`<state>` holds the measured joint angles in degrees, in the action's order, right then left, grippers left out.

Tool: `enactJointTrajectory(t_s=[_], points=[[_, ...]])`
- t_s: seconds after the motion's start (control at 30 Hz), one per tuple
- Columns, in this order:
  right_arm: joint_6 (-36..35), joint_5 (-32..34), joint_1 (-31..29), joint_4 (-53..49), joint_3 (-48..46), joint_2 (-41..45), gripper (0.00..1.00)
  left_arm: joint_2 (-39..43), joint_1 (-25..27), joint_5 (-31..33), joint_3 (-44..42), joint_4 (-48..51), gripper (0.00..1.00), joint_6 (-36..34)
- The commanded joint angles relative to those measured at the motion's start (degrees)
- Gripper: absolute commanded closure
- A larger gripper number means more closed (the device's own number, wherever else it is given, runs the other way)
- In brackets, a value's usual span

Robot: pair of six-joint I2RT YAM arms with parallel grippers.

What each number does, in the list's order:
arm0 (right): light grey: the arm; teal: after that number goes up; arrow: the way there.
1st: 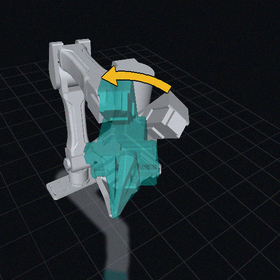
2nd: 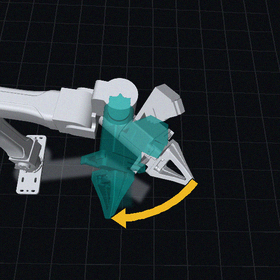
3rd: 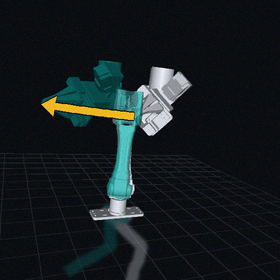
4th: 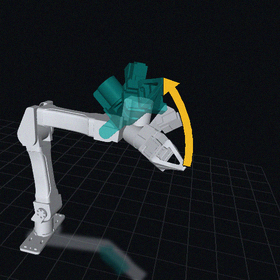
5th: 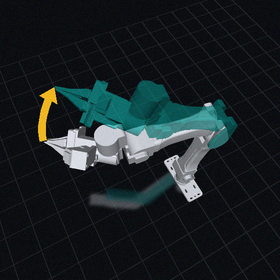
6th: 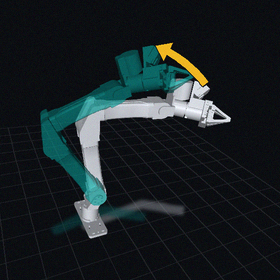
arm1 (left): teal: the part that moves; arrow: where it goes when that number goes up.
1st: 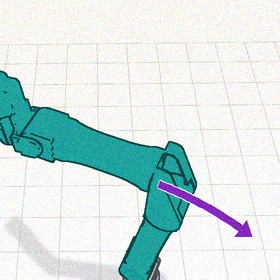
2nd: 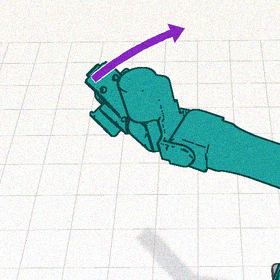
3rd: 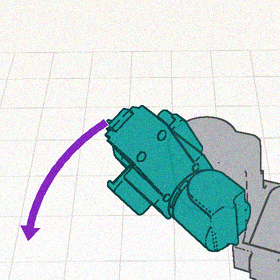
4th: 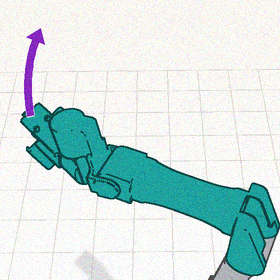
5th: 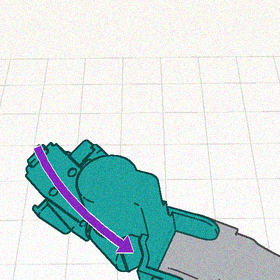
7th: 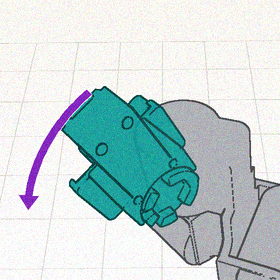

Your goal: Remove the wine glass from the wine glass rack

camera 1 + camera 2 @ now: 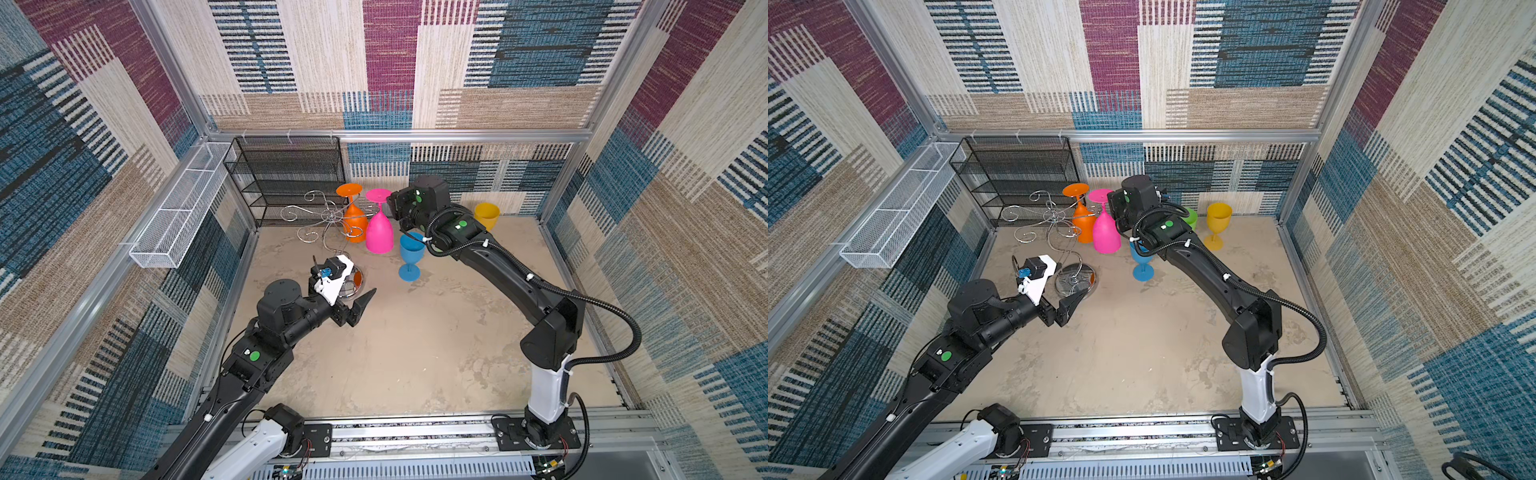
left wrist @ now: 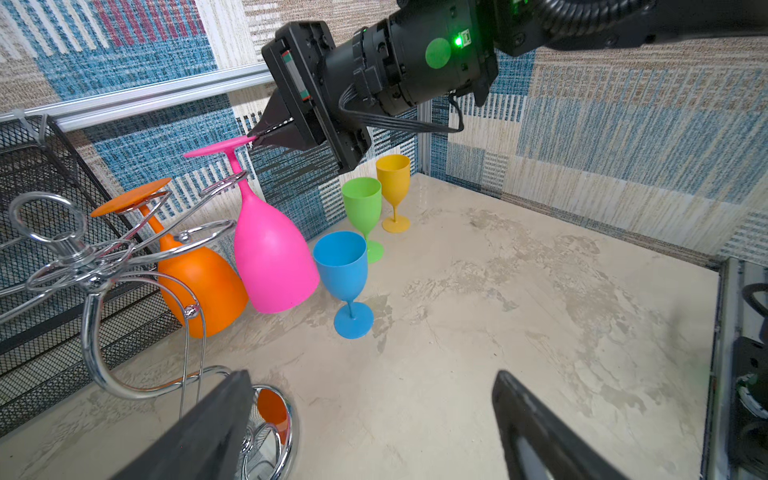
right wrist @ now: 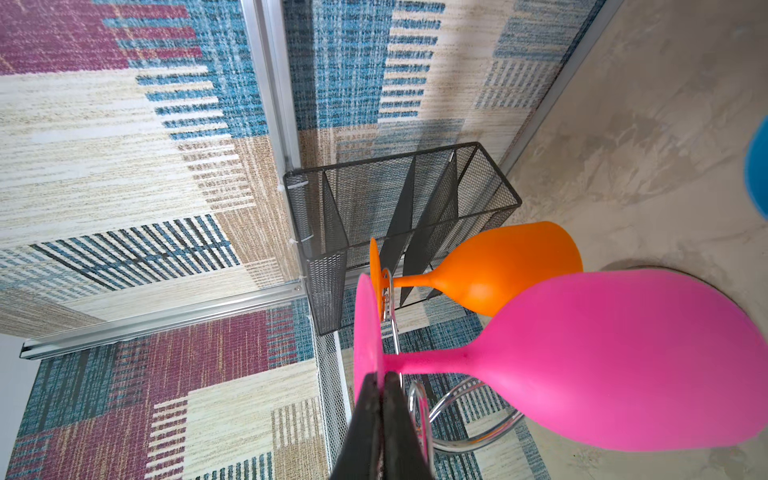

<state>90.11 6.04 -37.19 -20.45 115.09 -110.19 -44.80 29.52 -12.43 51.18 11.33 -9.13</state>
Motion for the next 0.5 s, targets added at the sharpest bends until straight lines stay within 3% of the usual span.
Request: enactJointTrajectory(t_s=[0.0, 0.47], points=[[-0.78, 2.80, 0.42, 3.70, -1.34, 1.63, 1.00, -0.07, 0.01, -0.23, 0.33, -1.29, 0.07, -1.16], [-7.70, 8.23, 1.68, 9.68, -6.95, 7.45, 1.00, -0.38, 0.10, -0.30, 0.33, -1.31, 0.07, -1.24]])
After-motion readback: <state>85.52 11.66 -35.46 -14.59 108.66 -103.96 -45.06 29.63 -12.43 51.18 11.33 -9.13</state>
